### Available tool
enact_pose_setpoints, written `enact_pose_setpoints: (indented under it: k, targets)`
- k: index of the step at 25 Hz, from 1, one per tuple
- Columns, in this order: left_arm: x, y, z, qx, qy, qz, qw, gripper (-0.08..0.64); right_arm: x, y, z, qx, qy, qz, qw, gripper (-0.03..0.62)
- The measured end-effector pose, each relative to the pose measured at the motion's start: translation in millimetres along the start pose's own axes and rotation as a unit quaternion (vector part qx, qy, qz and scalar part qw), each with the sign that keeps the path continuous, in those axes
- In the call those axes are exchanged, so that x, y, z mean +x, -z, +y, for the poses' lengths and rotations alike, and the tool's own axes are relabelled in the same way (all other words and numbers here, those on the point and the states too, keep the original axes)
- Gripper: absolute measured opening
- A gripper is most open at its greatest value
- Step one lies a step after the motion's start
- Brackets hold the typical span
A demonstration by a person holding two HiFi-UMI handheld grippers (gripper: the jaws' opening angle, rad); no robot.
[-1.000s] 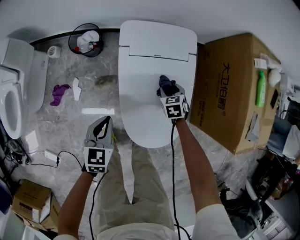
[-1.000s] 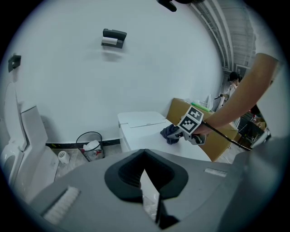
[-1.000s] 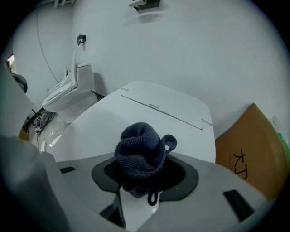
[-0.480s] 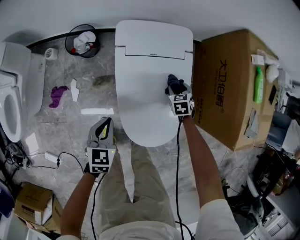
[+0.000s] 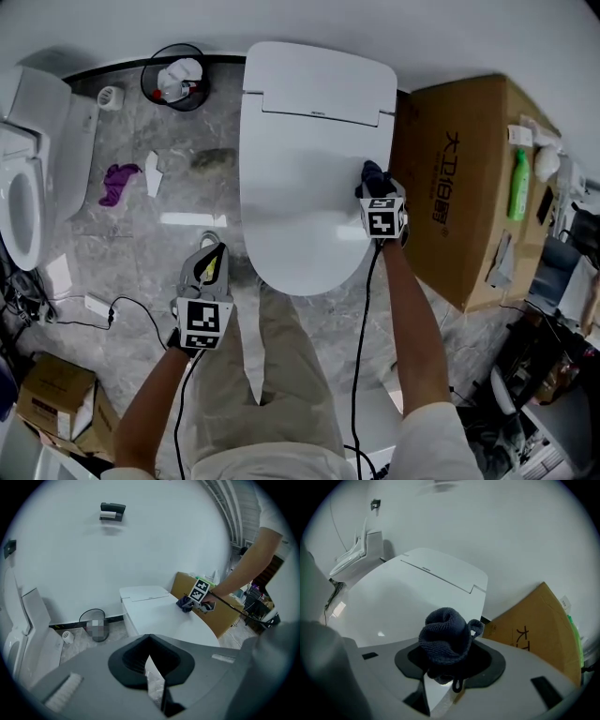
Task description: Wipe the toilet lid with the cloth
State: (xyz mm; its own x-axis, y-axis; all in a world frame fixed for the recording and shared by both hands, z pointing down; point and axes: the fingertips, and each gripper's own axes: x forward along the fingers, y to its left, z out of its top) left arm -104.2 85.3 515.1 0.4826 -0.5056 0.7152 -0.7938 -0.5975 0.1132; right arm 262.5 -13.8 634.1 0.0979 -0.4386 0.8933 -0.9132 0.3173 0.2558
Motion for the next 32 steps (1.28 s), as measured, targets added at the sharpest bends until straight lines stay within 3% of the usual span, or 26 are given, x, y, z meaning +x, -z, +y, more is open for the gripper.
enact_pose_setpoints:
  k: [10, 23, 32]
  targets:
    - [-1.0, -2.5, -4.9, -0.006, 0.001, -0.005, 1.0000, 0.000, -3.0, 20.0, -21.9, 0.004, 0.024, 0.026, 0.999, 0.186]
    - [-5.3, -8.3, 31.9, -0.047, -0.050, -0.012, 0.9976, 0.000, -2.6, 31.6, -32.6, 0.011, 0.031, 0.040, 0.999, 0.186]
    - [-11.7, -2.9, 38.3, -0.062, -0.064, -0.007, 0.9960, 0.000, -19.2, 46.6, -39.9, 0.013, 0.050, 0.054, 0.997, 0.181]
